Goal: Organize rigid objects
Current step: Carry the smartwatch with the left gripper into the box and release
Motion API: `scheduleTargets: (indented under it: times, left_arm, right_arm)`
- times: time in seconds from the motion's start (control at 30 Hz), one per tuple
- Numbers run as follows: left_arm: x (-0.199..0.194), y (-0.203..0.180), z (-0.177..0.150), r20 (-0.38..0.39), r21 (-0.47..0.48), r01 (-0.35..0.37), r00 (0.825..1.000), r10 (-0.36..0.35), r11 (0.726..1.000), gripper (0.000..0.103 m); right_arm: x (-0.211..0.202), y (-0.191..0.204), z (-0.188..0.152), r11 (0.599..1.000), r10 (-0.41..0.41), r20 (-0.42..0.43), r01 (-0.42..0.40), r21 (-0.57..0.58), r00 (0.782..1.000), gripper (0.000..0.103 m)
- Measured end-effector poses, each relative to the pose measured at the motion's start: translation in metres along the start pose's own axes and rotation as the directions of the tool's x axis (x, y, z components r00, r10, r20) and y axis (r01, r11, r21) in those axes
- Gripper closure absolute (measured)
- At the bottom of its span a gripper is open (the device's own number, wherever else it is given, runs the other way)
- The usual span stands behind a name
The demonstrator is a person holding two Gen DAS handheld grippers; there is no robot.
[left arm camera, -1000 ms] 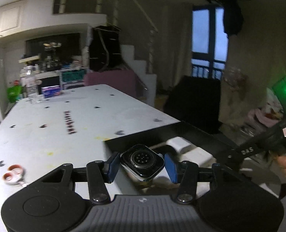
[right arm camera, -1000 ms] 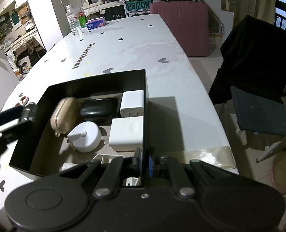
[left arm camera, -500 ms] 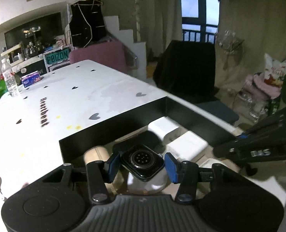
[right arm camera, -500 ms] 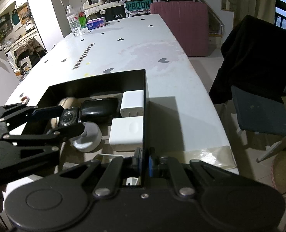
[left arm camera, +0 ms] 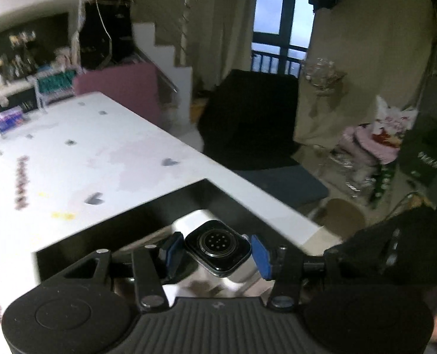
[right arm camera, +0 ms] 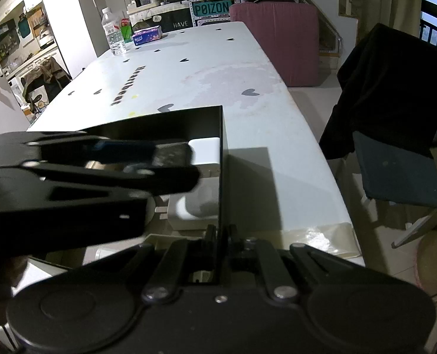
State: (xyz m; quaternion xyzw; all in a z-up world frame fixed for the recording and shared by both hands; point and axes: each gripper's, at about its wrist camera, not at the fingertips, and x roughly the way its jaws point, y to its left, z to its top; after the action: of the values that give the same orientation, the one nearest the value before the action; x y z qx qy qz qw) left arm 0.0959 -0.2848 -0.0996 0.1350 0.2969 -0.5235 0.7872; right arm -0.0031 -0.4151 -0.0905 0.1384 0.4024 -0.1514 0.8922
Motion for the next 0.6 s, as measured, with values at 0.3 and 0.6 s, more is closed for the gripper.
scheduleTargets:
  times: [0.3, 0.6]
  left_arm:
    - [0.025, -0.005, -0.002, -0.056, -0.012, 0.026, 0.998, -0.026, 1.000, 0.035]
    - [-0.008, 0.005, -0.002, -0.043, -0.067, 0.018, 0.999, -0.021, 0.998, 0.013]
  right_arm:
    - [-0.001, -0.002, 0.000, 1.000, 0.008, 0.001, -0.008, 0.003, 1.000, 0.095]
    - [0.000, -0.001, 0.000, 1.000, 0.006, 0.001, -0.006, 0.001, 1.000, 0.095]
